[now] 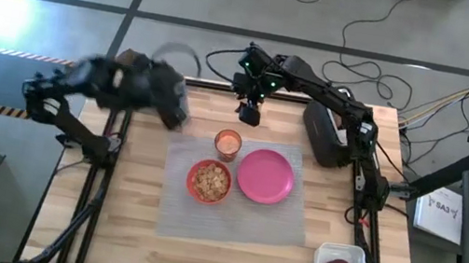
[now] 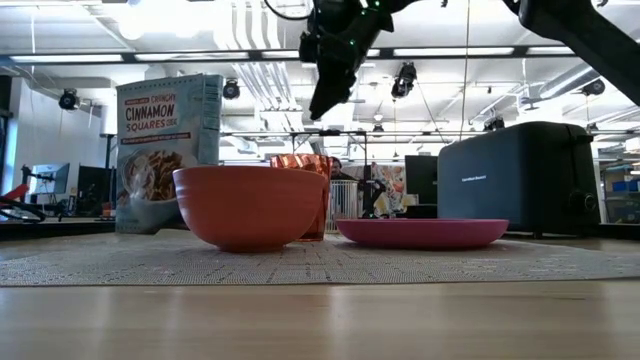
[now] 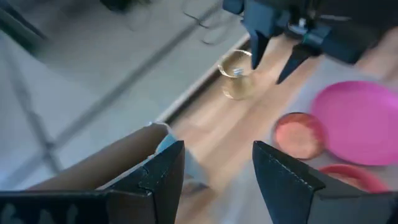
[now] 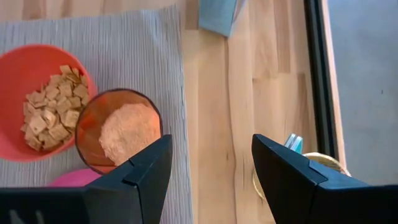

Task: Arrange a breakfast setting
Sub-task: Pour the cereal from the blue cereal box into the orange bowl

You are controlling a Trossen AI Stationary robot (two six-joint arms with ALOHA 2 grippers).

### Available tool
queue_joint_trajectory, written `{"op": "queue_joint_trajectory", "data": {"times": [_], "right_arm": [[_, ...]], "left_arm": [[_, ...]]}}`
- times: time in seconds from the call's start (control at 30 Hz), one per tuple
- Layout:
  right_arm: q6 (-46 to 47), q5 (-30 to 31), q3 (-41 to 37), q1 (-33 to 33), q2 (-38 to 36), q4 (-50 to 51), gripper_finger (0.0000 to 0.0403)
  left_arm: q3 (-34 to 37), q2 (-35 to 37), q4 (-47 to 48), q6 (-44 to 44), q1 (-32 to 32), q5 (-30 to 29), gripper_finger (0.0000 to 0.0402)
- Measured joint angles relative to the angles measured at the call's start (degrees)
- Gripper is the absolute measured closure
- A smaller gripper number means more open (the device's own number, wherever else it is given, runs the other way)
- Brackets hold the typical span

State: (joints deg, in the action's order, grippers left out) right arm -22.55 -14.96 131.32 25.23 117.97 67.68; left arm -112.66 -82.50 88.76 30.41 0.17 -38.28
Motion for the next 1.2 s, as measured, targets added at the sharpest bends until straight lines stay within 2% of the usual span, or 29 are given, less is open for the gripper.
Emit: {"op": "queue_joint_trajectory", "data": {"times": [0.1, 0.23, 0.33, 0.43, 0.67, 0.87, 1.0, 1.2], "right_arm": [[-0.1, 0.0, -1.7, 0.6, 0.0, -0.4, 0.0193], [0.0, 0.0, -4.2, 1.0, 0.0, -0.7, 0.0193], [0.0, 0.0, -5.9, 1.1, 0.0, -0.7, 0.0193], [-0.1, 0.0, -7.2, 1.1, 0.0, -0.7, 0.0193], [-1.5, 0.0, -9.8, 1.1, 0.0, -2.3, 0.0194], [-1.6, 0.0, -10.4, 1.1, 0.0, -4.1, 0.0194], [-2.1, 0.0, -10.4, 1.1, 0.0, -4.1, 0.0194], [-2.7, 0.0, -10.4, 1.1, 0.0, -4.1, 0.0194]], "left_arm": [[-2.3, 0.3, -3.1, -5.3, 8.0, 9.2, 0.0228], [-4.9, -2.2, -3.8, -10.4, 17.3, 17.5, 0.0228], [-5.8, -4.8, -2.8, -12.5, 21.9, 22.6, 0.0228], [-6.6, -7.2, 1.3, -12.8, 23.9, 23.3, 0.0229], [-4.7, -9.3, 1.3, -14.8, 24.7, 26.4, 0.0233], [-2.0, -11.1, 1.2, -14.9, 26.2, 26.2, 0.0233], [-0.1, -11.2, 1.3, -14.9, 26.8, 24.0, 0.0233], [0.0, -11.1, 1.3, -14.3, 27.2, 24.0, 0.0233]]}}
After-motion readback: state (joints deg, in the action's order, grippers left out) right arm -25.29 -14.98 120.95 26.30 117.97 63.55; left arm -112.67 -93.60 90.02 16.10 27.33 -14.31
